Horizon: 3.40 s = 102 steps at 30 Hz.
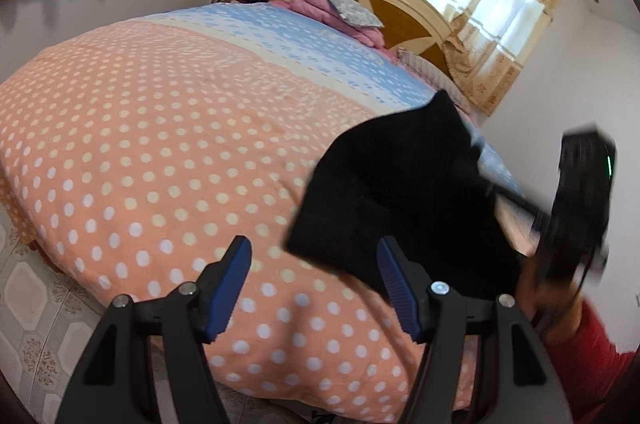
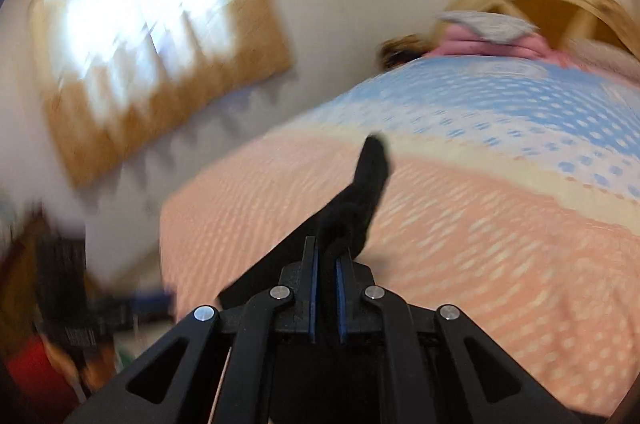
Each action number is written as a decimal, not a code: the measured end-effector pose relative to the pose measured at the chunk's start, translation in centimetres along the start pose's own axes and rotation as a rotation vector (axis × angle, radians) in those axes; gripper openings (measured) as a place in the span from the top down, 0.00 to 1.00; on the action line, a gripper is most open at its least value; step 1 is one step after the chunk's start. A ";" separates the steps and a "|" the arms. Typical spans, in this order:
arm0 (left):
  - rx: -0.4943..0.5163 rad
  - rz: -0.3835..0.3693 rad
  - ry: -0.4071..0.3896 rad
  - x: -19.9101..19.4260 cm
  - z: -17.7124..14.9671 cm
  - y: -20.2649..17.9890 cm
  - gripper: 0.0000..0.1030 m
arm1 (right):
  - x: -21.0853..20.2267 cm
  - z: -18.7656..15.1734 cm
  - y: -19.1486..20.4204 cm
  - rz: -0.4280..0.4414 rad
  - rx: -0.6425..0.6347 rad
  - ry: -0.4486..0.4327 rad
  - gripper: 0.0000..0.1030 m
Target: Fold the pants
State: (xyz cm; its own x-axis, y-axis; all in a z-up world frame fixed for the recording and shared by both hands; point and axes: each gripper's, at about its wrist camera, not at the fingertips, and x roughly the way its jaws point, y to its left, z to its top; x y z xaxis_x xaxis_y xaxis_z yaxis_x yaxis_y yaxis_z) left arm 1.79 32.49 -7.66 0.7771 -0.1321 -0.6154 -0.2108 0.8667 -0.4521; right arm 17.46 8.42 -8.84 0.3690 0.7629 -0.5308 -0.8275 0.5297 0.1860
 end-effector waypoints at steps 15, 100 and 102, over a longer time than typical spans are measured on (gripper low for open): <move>0.052 0.016 -0.052 0.3 0.7 -1.7 0.34 | -2.7 -7.4 2.7 0.159 0.096 0.071 0.40; 0.316 0.349 0.047 11.1 -1.3 -9.8 0.11 | -44.1 -18.9 -23.0 -0.838 0.933 -0.391 0.95; 0.317 0.347 0.046 11.1 -1.3 -9.8 0.11 | -46.9 -22.2 -21.2 -0.848 1.000 -0.488 0.95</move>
State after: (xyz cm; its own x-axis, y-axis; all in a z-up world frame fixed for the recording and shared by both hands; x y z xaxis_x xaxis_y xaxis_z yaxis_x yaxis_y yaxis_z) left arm 11.71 21.97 -10.88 0.6639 0.1764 -0.7267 -0.2562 0.9666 0.0005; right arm 8.27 -46.83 -6.22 0.8782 0.0223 -0.4777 0.2910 0.7678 0.5707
